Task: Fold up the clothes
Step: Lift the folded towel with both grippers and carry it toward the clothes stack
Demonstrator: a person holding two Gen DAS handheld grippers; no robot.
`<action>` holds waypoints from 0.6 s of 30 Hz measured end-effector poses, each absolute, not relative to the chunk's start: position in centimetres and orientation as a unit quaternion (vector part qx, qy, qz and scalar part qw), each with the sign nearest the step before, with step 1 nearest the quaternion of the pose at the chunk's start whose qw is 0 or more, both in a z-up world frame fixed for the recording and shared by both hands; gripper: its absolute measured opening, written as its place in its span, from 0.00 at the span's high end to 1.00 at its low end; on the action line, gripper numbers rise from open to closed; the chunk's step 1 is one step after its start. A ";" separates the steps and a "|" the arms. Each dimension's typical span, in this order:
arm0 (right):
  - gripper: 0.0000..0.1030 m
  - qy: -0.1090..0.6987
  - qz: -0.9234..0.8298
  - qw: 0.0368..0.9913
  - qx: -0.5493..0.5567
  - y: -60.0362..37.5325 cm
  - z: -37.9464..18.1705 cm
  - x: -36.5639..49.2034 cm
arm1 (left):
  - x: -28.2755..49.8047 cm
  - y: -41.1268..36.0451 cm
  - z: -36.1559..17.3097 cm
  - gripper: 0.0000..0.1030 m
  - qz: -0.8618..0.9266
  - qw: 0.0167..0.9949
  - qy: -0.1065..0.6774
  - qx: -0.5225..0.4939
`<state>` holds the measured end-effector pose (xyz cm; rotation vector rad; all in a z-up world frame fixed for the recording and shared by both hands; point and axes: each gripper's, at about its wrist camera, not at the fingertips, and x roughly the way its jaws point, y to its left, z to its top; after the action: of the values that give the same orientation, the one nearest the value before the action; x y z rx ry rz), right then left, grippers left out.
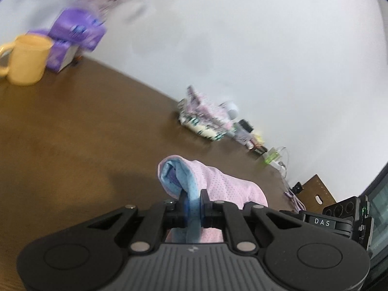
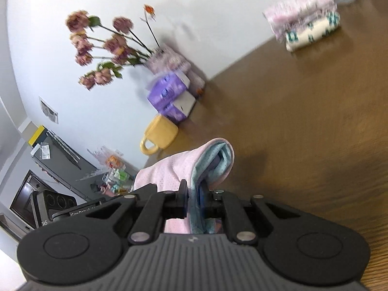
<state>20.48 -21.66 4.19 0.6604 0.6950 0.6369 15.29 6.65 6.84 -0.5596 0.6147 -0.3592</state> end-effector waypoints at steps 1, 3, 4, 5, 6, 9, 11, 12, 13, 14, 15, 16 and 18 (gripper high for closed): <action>0.92 0.320 0.300 0.843 0.310 -22.0 4.8 20.2 | 15.2 6.1 7.6 0.93 -0.178 0.903 0.291 -0.263; 0.92 0.303 0.297 0.853 0.303 -22.9 6.2 19.6 | 15.1 4.9 9.1 0.93 -0.187 0.909 0.277 -0.249; 0.92 0.292 0.296 0.859 0.299 -23.3 7.0 19.3 | 15.1 4.3 9.9 0.93 -0.192 0.912 0.269 -0.242; 0.92 0.283 0.294 0.864 0.294 -23.8 7.8 19.1 | 15.2 3.8 10.7 0.93 -0.197 0.915 0.261 -0.236; 0.92 0.275 0.291 0.869 0.289 -24.2 8.6 18.9 | 15.4 3.1 11.5 0.93 -0.201 0.917 0.255 -0.233; 0.92 0.253 0.280 0.883 0.277 -25.4 11.0 18.6 | 16.3 1.2 13.7 0.93 -0.210 0.921 0.239 -0.223; 0.92 0.245 0.270 0.892 0.269 -26.3 12.6 18.6 | 17.2 -0.1 15.1 0.93 -0.214 0.924 0.231 -0.215; 0.92 0.242 0.264 0.896 0.264 -26.7 13.4 18.7 | 17.7 -0.8 15.7 0.93 -0.215 0.926 0.228 -0.210; 0.92 0.238 0.258 0.900 0.259 -27.1 14.2 18.9 | 18.2 -1.5 16.3 0.93 -0.215 0.928 0.225 -0.205; 0.92 0.235 0.252 0.904 0.254 -27.5 15.0 19.2 | 18.8 -2.1 16.9 0.93 -0.214 0.930 0.221 -0.199; 0.92 0.230 0.247 0.908 0.249 -27.9 15.9 19.4 | 19.3 -2.8 17.5 0.93 -0.215 0.932 0.218 -0.194; 0.92 0.226 0.243 0.911 0.244 -28.2 16.6 19.7 | 19.9 -3.3 17.9 0.93 -0.216 0.933 0.215 -0.190; 0.92 0.218 0.235 0.917 0.237 -28.9 18.0 20.4 | 21.0 -4.3 18.9 0.93 -0.218 0.936 0.207 -0.185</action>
<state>20.43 -28.89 17.99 0.4874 0.4491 0.4833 21.05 -4.32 18.90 -0.3777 0.4223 -0.4446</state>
